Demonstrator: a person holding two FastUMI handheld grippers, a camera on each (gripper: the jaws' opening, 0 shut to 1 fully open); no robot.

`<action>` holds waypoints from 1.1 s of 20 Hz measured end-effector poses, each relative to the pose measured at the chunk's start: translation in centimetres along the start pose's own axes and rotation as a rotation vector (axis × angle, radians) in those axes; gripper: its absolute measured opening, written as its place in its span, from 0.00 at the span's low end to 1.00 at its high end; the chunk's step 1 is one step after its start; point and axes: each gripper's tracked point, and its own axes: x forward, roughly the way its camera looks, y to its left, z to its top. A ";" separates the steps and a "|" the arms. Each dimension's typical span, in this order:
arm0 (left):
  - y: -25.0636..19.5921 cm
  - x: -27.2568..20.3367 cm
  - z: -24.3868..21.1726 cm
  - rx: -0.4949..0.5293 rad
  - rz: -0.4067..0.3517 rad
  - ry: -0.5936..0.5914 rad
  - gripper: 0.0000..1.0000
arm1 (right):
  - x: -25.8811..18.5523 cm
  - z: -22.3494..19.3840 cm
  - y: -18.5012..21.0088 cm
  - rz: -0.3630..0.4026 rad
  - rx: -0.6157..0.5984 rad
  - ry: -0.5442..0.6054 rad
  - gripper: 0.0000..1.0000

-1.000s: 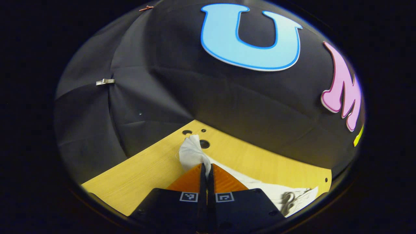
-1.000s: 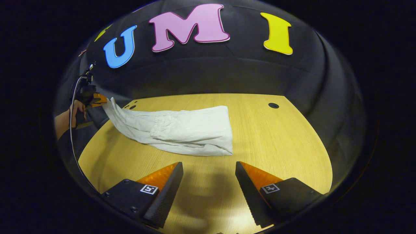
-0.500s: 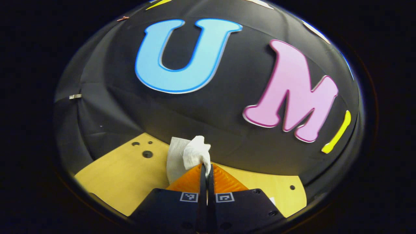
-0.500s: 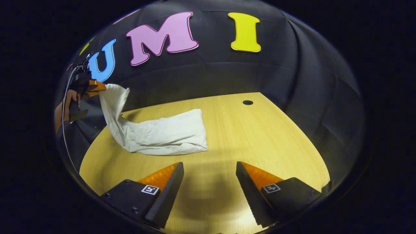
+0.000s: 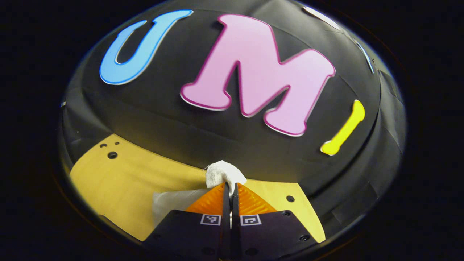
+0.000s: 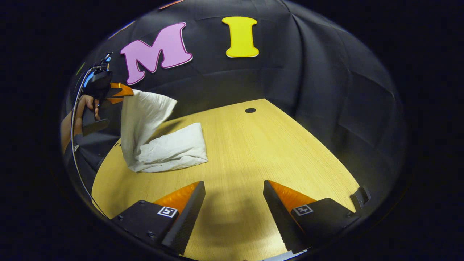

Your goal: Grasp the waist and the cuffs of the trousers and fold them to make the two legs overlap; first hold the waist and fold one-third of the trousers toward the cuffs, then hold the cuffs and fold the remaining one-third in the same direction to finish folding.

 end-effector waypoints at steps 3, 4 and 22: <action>-3.1 0.8 -4.3 0.069 -0.034 0.088 0.05 | -0.9 -0.3 -1.4 -0.024 0.018 -0.004 0.99; -3.8 0.8 -5.9 0.114 -0.039 0.117 0.05 | -1.0 -0.5 -1.6 -0.032 0.026 -0.001 0.99; -0.6 -8.3 -16.0 0.329 -0.085 0.207 0.96 | -1.7 -0.1 1.1 0.036 -0.077 0.008 0.99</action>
